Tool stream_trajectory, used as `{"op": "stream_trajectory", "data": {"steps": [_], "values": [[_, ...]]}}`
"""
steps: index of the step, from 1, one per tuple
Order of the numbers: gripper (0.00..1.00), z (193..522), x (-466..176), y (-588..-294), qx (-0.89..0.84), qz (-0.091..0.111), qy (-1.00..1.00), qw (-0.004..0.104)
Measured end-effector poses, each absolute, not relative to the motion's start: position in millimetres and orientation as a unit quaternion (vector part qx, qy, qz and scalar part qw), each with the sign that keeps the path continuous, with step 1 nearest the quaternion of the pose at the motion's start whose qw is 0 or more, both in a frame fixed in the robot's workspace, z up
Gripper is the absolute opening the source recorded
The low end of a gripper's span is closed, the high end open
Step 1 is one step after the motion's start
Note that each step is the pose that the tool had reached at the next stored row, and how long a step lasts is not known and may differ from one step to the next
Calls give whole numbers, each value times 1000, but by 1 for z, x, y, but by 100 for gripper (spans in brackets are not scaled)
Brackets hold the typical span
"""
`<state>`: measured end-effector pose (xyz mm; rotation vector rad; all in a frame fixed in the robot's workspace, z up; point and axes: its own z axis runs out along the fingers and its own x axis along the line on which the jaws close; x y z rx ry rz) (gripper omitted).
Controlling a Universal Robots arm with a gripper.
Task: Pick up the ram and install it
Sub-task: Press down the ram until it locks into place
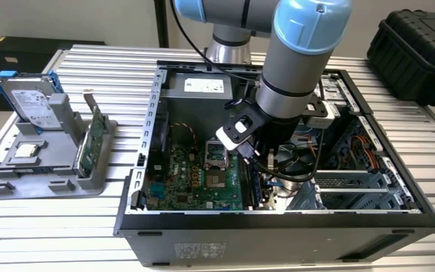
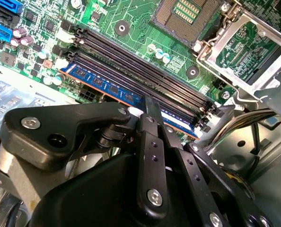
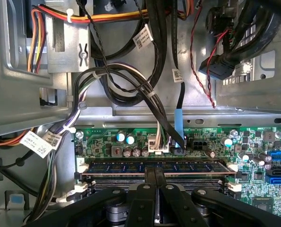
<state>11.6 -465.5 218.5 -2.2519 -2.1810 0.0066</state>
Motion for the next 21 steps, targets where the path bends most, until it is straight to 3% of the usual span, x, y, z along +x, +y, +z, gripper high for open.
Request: {"op": "stream_trajectory", "data": {"steps": [10, 21], "values": [[0, 224, 12, -465, -718, 0, -696, 4], [0, 275, 12, -465, -718, 2, -696, 3]]}}
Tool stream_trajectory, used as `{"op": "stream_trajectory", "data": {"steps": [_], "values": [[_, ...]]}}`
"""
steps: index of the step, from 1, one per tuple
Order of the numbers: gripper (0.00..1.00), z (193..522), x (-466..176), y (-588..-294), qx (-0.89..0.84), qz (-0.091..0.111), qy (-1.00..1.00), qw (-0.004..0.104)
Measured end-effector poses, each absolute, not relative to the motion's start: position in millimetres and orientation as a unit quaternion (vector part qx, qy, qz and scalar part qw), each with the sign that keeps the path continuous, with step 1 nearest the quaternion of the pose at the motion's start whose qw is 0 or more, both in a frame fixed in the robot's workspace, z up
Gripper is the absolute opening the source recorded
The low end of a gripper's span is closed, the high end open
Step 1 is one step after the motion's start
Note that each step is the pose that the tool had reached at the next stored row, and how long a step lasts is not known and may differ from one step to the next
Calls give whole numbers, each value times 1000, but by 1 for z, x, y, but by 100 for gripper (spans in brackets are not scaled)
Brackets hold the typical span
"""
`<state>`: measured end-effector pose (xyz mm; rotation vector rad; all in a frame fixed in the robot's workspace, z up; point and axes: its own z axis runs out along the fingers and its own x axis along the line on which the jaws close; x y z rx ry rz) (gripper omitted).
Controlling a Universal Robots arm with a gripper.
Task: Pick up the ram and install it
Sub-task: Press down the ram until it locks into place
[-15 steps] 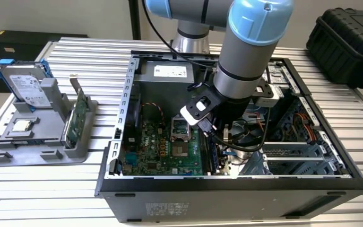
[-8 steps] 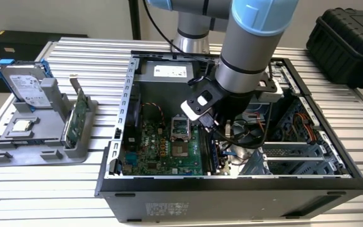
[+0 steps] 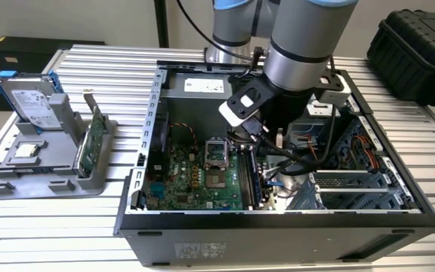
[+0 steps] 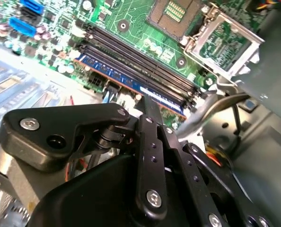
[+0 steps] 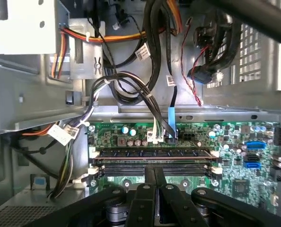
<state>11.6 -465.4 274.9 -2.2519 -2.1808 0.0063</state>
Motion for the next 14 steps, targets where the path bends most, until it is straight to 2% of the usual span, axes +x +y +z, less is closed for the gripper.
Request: {"op": "stream_trajectory", "data": {"steps": [10, 14], "values": [[0, 318, 12, -465, -718, 2, -696, 3], [0, 321, 12, -465, -718, 2, -696, 3]]}}
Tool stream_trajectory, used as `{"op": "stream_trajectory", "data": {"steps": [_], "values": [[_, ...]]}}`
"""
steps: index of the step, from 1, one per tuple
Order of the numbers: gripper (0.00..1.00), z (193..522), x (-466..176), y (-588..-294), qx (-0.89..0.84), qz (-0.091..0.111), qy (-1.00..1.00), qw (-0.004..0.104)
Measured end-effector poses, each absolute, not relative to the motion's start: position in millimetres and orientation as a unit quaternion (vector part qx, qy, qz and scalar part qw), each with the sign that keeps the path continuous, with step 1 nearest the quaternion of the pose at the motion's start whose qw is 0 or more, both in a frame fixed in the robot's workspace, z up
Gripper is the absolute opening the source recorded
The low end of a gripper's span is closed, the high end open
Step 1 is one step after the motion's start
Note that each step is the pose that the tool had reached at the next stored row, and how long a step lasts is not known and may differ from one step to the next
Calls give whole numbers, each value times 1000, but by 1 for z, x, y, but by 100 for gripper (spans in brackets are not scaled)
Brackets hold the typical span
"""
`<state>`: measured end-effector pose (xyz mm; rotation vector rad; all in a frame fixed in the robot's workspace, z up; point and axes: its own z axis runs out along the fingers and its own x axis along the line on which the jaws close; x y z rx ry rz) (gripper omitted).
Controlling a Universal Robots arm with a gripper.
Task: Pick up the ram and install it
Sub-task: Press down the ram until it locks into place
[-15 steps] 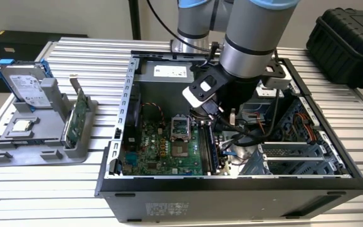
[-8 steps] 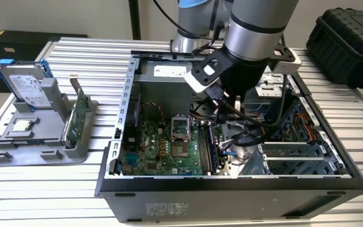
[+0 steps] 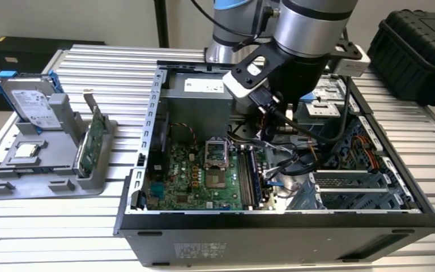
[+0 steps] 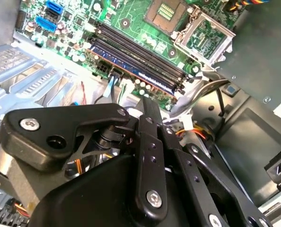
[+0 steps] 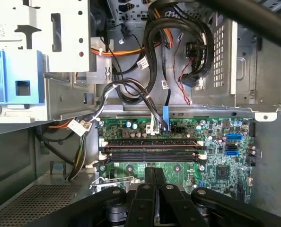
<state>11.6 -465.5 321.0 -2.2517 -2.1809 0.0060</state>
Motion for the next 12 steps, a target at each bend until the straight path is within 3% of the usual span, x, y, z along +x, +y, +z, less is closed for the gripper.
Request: {"op": "stream_trajectory", "data": {"steps": [12], "values": [[0, 324, 12, -465, -718, 2, -696, 3]]}}
